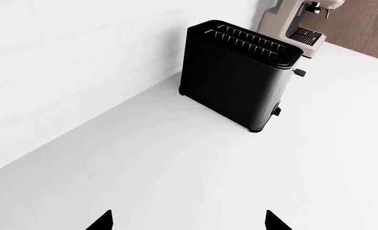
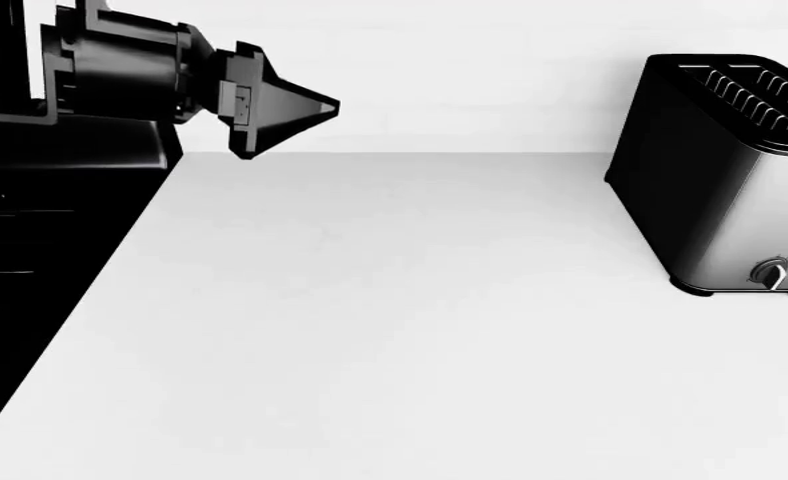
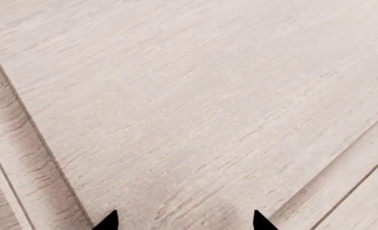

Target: Pick the eggplant, corn from the counter and place them in the cabinet. Then close the cabinet.

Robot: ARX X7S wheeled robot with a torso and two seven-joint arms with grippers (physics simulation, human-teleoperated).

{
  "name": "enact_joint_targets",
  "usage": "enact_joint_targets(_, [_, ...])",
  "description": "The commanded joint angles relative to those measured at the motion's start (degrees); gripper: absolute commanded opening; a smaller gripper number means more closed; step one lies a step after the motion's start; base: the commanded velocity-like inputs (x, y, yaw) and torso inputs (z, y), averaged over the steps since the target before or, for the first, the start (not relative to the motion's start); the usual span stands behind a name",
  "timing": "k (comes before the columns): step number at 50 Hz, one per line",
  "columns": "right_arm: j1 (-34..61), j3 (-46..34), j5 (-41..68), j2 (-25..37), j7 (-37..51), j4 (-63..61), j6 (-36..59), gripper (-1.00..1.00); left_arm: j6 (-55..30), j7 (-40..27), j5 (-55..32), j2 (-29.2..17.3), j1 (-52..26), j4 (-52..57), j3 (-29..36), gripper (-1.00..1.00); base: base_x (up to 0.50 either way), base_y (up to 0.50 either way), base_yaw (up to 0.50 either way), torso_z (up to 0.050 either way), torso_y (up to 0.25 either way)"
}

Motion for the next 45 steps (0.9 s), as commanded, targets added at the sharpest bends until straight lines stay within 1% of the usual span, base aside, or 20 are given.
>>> enact_joint_targets(1, [0.0, 12.1, -26.6, -5.2, -4.5, 15.4, -4.6, 1.0, 0.3, -0.3, -0.7, -0.3, 0.1, 0.0, 0.4, 1.0, 0.01, 0.0, 0.0, 0.0, -0.01])
enact_joint_targets(7, [0.0, 12.8, -29.7, -5.7, -6.1, 17.5, -1.2, 1.0, 0.7, -0.4, -0.9, -0.4, 0.3, -0.2, 0.7, 1.0, 0.0, 0.0, 0.0, 0.0, -0.005])
enact_joint_targets(12, [0.0, 11.2, -29.5, -5.9, -7.3, 18.4, 1.3, 1.0, 1.0, -0.4, -1.1, -0.5, 0.4, -0.4, 1.0, 1.0, 0.01, 0.0, 0.0, 0.0, -0.004])
enact_joint_targets(18, [0.0, 6.8, -27.8, -5.8, -8.2, 18.5, 5.3, 1.0, 1.1, -0.5, -1.4, -0.7, 0.2, -0.6, 1.2, 1.0, 0.0, 0.0, 0.0, 0.0, -0.005])
enact_joint_targets(22, [0.0, 2.3, -25.7, -5.6, -8.6, 18.5, 7.6, 1.0, 1.3, -0.6, -1.4, -0.8, 0.2, -0.4, 1.4, 1.0, 0.0, 0.0, 0.0, 0.0, -0.005])
enact_joint_targets(26, [-0.1, -1.6, -22.5, -5.3, -8.4, 18.5, 7.9, 1.0, 1.6, -1.1, -1.3, -1.0, 0.1, -0.2, 1.6, 1.0, 0.0, 0.0, 0.0, 0.0, -0.005])
enact_joint_targets(31, [0.0, -5.5, -18.5, -4.9, -7.8, 18.5, 7.6, 1.0, 1.7, -4.0, -1.5, -1.0, 1.3, 1.5, -1.3, 1.0, 0.0, 0.0, 0.0, 0.0, -0.006])
enact_joint_targets(33, [0.0, -6.4, -17.6, -4.7, -7.6, 18.5, 7.4, 1.0, 2.1, -4.2, -0.7, -1.2, 1.5, 1.5, 0.4, 1.0, 0.0, 0.0, 0.0, 0.0, -0.005])
enact_joint_targets(39, [0.0, -6.7, -17.2, -4.6, -7.5, 18.5, 7.1, 1.0, 3.2, -4.2, 0.1, -1.7, 1.8, 1.4, 2.3, 1.0, 0.0, 0.0, 0.0, 0.0, -0.033])
enact_joint_targets(45, [0.0, -5.1, -18.8, -4.8, -7.7, 18.5, 6.7, 1.0, 3.4, -4.3, -0.2, -1.9, 1.7, 1.6, 2.2, 1.0, 0.0, 0.0, 0.0, 0.0, -0.179])
